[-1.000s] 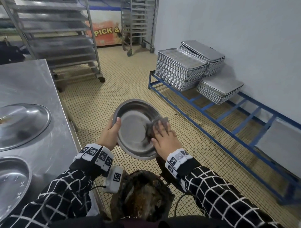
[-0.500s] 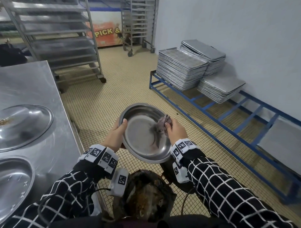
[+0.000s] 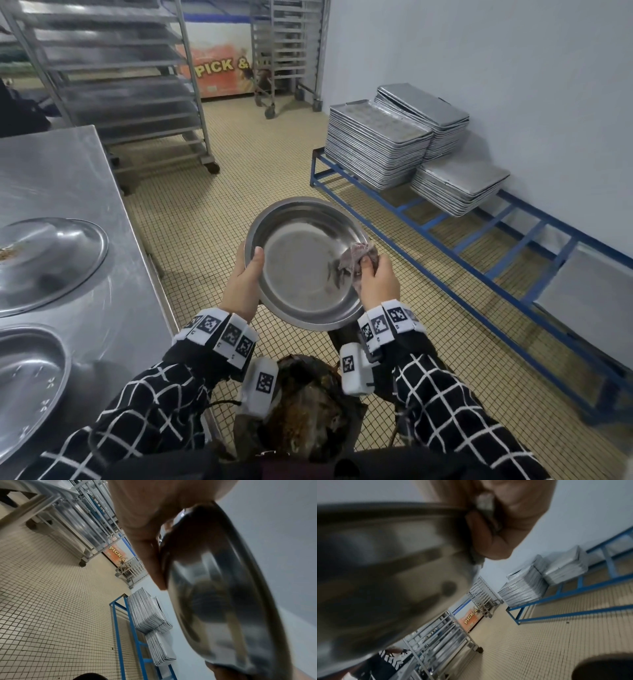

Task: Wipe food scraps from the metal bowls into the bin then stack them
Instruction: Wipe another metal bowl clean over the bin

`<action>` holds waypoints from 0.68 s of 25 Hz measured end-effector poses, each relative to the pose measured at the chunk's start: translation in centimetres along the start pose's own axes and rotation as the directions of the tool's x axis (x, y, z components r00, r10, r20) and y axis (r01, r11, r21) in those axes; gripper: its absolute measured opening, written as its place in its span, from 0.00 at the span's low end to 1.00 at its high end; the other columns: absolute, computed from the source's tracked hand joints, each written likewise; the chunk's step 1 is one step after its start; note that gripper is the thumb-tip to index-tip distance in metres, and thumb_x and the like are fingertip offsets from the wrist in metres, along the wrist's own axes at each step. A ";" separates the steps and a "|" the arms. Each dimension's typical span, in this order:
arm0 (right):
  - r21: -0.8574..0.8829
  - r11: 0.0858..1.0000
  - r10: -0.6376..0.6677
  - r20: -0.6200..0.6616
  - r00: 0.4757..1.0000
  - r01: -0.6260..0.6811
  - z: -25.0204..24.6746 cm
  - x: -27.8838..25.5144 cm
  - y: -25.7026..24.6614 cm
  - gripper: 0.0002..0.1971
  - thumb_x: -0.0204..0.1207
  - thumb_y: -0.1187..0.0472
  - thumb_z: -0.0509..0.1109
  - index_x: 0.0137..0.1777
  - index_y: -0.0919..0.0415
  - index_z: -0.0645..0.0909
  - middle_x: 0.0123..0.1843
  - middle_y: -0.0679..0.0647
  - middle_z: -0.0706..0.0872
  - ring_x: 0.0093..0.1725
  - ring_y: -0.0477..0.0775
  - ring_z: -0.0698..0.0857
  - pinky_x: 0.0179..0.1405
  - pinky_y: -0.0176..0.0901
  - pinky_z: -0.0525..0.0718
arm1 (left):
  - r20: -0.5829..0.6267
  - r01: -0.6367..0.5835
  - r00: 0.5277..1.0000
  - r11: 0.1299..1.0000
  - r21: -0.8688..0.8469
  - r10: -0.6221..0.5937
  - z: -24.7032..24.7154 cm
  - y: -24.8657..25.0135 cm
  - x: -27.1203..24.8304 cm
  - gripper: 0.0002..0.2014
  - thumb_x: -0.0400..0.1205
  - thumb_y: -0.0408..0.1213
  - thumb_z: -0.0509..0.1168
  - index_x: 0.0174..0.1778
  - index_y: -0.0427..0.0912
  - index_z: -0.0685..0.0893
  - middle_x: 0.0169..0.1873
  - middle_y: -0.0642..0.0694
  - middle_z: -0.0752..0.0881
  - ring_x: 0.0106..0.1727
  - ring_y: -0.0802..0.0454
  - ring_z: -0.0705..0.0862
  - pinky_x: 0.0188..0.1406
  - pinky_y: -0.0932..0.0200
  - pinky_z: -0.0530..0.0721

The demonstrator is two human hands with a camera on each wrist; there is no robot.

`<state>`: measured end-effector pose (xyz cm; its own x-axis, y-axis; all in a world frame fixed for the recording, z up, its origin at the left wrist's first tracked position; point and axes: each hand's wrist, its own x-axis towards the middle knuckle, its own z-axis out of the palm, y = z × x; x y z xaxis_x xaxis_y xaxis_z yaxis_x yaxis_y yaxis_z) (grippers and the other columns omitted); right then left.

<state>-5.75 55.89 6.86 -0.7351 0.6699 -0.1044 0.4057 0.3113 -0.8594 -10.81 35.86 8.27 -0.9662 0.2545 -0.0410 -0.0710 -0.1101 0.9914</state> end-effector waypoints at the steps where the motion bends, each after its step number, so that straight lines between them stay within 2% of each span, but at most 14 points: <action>1: -0.021 1.000 -0.022 0.036 0.999 0.023 -0.7 0.3 -0.2 0.11 0.85 0.54 0.57 0.53 0.63 0.72 0.39 0.52 0.82 0.31 0.43 0.81 0.20 0.28 0.72 | 0.055 0.068 0.996 0.997 -0.021 -0.067 -0.5 -0.1 0.2 0.19 0.83 0.49 0.62 0.70 0.51 0.72 0.53 0.45 0.86 0.46 0.48 0.88 0.42 0.50 0.86; 2: -0.055 0.997 -0.050 0.084 0.995 0.055 -1.5 0.6 -0.4 0.12 0.85 0.54 0.57 0.53 0.63 0.73 0.41 0.53 0.83 0.31 0.44 0.81 0.20 0.28 0.73 | 0.102 0.146 0.985 0.989 -0.036 -0.142 -1.0 0.0 0.5 0.27 0.78 0.51 0.66 0.71 0.49 0.70 0.50 0.42 0.86 0.42 0.44 0.88 0.39 0.47 0.87; 3: -0.091 0.992 -0.076 0.137 0.988 0.089 -2.1 0.8 -0.7 0.12 0.85 0.53 0.57 0.54 0.62 0.74 0.42 0.54 0.84 0.32 0.45 0.82 0.22 0.29 0.75 | 0.144 0.217 0.968 0.975 -0.051 -0.208 -1.5 0.1 0.7 0.32 0.74 0.53 0.68 0.72 0.45 0.70 0.46 0.41 0.87 0.41 0.42 0.87 0.41 0.43 0.88; 4: -0.115 0.986 -0.096 0.181 0.979 0.118 -2.6 0.8 -1.1 0.12 0.85 0.53 0.57 0.54 0.62 0.75 0.43 0.54 0.85 0.34 0.46 0.83 0.24 0.30 0.77 | 0.166 0.262 0.954 0.963 -0.059 -0.250 -1.9 0.1 0.8 0.33 0.73 0.54 0.68 0.71 0.41 0.73 0.44 0.41 0.88 0.42 0.40 0.86 0.48 0.39 0.87; 5: -0.126 0.983 -0.106 0.204 0.973 0.133 -2.7 0.7 -1.3 0.12 0.84 0.53 0.57 0.54 0.61 0.75 0.44 0.54 0.85 0.35 0.48 0.83 0.26 0.32 0.78 | 0.160 0.274 0.952 0.960 -0.061 -0.261 -2.1 0.2 0.8 0.29 0.76 0.54 0.67 0.68 0.38 0.77 0.43 0.41 0.89 0.43 0.39 0.86 0.55 0.36 0.84; 6: -0.126 0.983 -0.110 0.201 0.973 0.137 -2.6 0.5 -1.4 0.12 0.84 0.52 0.57 0.53 0.61 0.75 0.43 0.53 0.85 0.36 0.48 0.83 0.27 0.33 0.78 | 0.133 0.259 0.959 0.964 -0.065 -0.249 -2.2 0.3 0.7 0.23 0.81 0.51 0.63 0.64 0.37 0.80 0.43 0.41 0.89 0.45 0.40 0.86 0.57 0.36 0.83; 8: -0.107 0.988 -0.102 0.125 0.987 0.116 -2.1 -0.3 -1.6 0.12 0.84 0.52 0.58 0.52 0.62 0.74 0.39 0.50 0.82 0.35 0.47 0.82 0.26 0.32 0.74 | 0.085 0.201 0.977 0.977 -0.077 -0.195 -1.7 0.5 0.3 0.19 0.86 0.47 0.57 0.63 0.37 0.81 0.44 0.43 0.90 0.45 0.44 0.88 0.53 0.43 0.83; 10: -0.058 0.996 -0.061 0.027 0.998 0.063 -1.5 -1.1 -1.6 0.12 0.84 0.53 0.58 0.51 0.62 0.73 0.37 0.48 0.79 0.35 0.47 0.81 0.25 0.31 0.72 | 0.034 0.151 0.988 0.985 -0.084 -0.149 -1.4 0.5 0.1 0.20 0.86 0.48 0.56 0.66 0.38 0.80 0.50 0.40 0.89 0.48 0.42 0.88 0.51 0.46 0.84; 12: 0.014 1.000 -0.015 -0.037 0.999 0.015 -0.7 -2.0 -1.6 0.11 0.85 0.53 0.58 0.53 0.62 0.71 0.38 0.48 0.79 0.36 0.48 0.81 0.25 0.31 0.72 | -0.013 0.092 0.995 0.991 -0.095 -0.094 -1.0 -0.1 0.0 0.21 0.85 0.50 0.56 0.68 0.41 0.79 0.57 0.38 0.86 0.56 0.40 0.86 0.57 0.45 0.83; 15: 0.108 0.994 0.033 -0.093 0.995 -0.023 0.6 -3.3 -1.8 0.11 0.85 0.54 0.57 0.56 0.62 0.70 0.43 0.51 0.81 0.35 0.47 0.81 0.24 0.30 0.73 | -0.116 0.023 0.993 0.995 -0.098 -0.034 -0.4 -0.9 -0.6 0.26 0.84 0.53 0.56 0.77 0.47 0.70 0.67 0.46 0.81 0.65 0.49 0.81 0.67 0.47 0.78; 17: 0.114 0.993 0.022 -0.090 0.996 -0.012 0.8 -3.6 -2.0 0.12 0.85 0.54 0.57 0.58 0.63 0.71 0.45 0.52 0.81 0.37 0.47 0.81 0.24 0.28 0.72 | -0.103 -0.013 0.995 0.999 -0.051 0.008 -0.8 -0.9 -0.7 0.28 0.81 0.54 0.58 0.78 0.53 0.65 0.67 0.48 0.79 0.64 0.52 0.82 0.66 0.49 0.80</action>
<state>-4.37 52.35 8.57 -0.6738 0.7348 -0.0778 0.3499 0.2245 -0.9095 -10.23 34.96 7.33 -0.9871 0.1534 -0.0456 -0.0707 -0.1620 0.9842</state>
